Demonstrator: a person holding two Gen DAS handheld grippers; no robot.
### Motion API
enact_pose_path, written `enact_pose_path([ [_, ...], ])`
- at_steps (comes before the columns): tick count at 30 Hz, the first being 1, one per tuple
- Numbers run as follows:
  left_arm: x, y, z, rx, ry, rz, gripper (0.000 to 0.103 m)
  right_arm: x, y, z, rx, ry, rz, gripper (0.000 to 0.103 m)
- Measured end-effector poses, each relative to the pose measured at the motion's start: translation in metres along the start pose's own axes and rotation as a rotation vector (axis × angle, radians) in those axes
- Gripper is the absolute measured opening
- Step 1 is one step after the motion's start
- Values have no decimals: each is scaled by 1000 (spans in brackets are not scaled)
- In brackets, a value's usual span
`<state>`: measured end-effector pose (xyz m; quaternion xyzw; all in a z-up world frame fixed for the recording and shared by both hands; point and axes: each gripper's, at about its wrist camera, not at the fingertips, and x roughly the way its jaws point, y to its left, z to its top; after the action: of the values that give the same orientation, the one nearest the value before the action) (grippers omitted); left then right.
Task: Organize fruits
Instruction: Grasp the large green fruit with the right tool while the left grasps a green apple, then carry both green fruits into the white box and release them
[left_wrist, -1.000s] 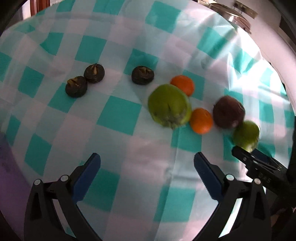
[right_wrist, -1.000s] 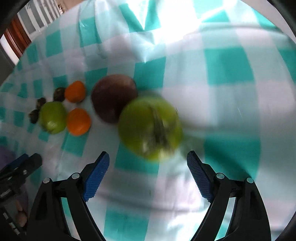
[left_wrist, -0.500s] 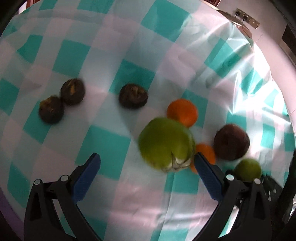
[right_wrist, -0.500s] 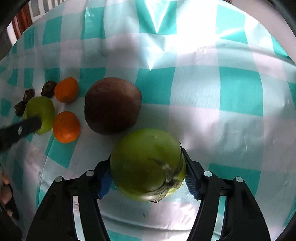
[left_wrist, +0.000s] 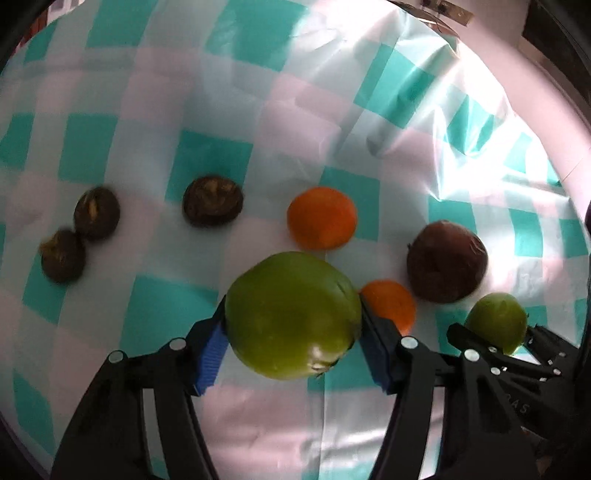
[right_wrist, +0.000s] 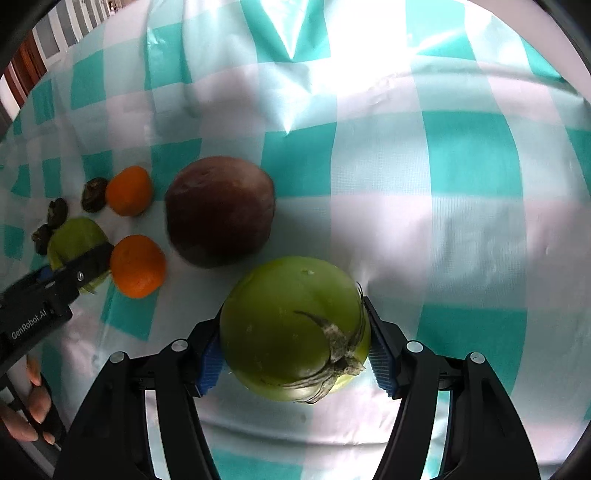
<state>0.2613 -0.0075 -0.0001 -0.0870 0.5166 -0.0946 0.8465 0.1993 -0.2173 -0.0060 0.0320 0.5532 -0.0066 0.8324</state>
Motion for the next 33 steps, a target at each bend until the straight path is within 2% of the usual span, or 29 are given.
enact_pose_path([
  [5,-33,7,-23,-26,-4,40,63,-23,5,-23,33,-8,48,64],
  [8,-60,-5,-53,-33,-15,44,63,-43,12,-45,27,-15,92,64],
  [13,-134,-29,-117,19,-59,64,64,-84,21,-78,-11,-44,171,64],
  [16,-181,-39,-152,-6,-90,71,64,-111,19,-97,-50,-73,206,64],
  [22,-244,-55,-214,-17,-134,107,64,-166,2,-133,-70,-145,267,64],
  [26,-288,-54,-231,-35,-178,149,64,-194,-10,-151,-84,-178,293,64],
  [33,-344,-49,-241,-58,-253,208,64,-216,-1,-161,-103,-220,344,64],
])
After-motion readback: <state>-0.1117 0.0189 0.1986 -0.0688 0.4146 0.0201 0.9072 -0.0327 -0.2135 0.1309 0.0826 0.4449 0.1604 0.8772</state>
